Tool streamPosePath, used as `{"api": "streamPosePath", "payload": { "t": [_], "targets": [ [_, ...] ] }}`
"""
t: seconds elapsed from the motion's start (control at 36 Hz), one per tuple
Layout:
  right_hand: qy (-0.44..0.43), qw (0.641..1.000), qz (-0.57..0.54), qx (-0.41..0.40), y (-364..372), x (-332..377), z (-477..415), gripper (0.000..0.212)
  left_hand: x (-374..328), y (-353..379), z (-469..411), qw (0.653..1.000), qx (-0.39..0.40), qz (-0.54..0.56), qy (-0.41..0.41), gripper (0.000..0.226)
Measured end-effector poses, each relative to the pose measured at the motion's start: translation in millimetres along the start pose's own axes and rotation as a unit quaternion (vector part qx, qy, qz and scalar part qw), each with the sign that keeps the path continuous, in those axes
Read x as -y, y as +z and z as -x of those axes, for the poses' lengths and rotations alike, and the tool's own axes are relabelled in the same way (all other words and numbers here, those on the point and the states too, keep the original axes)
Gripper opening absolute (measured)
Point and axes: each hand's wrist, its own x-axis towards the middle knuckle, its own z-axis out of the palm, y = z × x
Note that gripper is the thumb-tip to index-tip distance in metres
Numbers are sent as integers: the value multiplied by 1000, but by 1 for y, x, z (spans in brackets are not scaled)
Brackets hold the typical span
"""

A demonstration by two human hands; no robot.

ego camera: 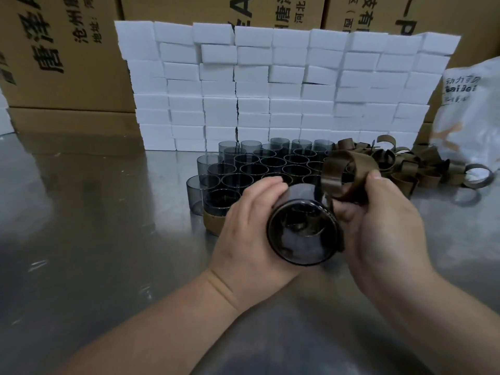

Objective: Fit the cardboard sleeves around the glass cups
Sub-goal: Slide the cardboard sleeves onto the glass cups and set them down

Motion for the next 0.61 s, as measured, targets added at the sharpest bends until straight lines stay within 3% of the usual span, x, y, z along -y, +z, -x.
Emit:
{"api": "streamPosePath", "payload": {
  "t": [0.08, 0.19, 0.39, 0.53, 0.61],
  "targets": [
    [-39, 999, -18, 11, -6, 3, 1, 16, 2, 2, 0, 999, -34, 12, -30, 69],
    [-74, 993, 83, 38, -14, 3, -3, 14, 4, 0, -3, 991, -90, 35, -98, 64],
    [-130, 976, 150, 88, -13, 3, 9, 8, 11, 2, -3, 973, -111, -28, -202, 81],
    [-169, 929, 291, 154, -12, 0, 14, 42, 7, 3, -4, 975, -109, -46, -187, 87],
    [-184, 919, 307, 162, -14, 1, 17, 60, 6, 3, -2, 978, -95, -53, -176, 88]
  ]
}}
